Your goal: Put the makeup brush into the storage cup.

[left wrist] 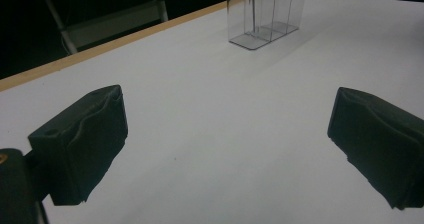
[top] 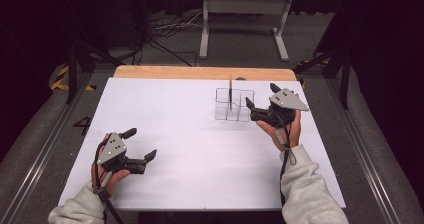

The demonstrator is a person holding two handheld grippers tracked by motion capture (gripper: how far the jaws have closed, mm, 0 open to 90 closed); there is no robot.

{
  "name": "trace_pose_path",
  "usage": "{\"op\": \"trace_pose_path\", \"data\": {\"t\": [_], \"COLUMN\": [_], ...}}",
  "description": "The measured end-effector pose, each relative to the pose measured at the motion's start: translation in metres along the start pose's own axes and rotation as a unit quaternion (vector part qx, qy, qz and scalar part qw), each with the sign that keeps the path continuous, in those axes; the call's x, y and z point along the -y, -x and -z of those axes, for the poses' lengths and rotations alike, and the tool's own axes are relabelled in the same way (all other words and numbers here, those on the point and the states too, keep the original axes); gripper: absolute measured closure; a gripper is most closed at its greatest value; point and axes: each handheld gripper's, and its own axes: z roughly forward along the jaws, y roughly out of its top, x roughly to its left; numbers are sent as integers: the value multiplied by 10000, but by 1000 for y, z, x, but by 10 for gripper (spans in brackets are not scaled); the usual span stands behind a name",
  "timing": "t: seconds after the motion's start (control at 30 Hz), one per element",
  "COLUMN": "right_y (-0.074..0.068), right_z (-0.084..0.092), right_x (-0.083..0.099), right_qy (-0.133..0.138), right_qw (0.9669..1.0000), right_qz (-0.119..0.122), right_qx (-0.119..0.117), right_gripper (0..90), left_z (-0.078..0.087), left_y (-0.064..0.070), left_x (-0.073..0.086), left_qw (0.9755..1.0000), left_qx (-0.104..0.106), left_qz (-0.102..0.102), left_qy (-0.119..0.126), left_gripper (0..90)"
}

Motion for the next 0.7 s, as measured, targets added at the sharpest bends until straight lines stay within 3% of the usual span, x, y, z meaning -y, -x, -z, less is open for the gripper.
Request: {"op": "trace_pose_path", "data": {"t": [0.7], "right_y": [-2], "right_z": [28], "right_x": [21], "right_qy": [-35], "right_qw": [10000], "right_qz": [71], "right_qx": [-8], "right_gripper": [91], "left_z": [1], "left_y": [1], "left_x": [0], "left_qw": [10000], "left_qx": [1], "left_qz": [-9], "left_qy": [23], "left_gripper": [34]}}
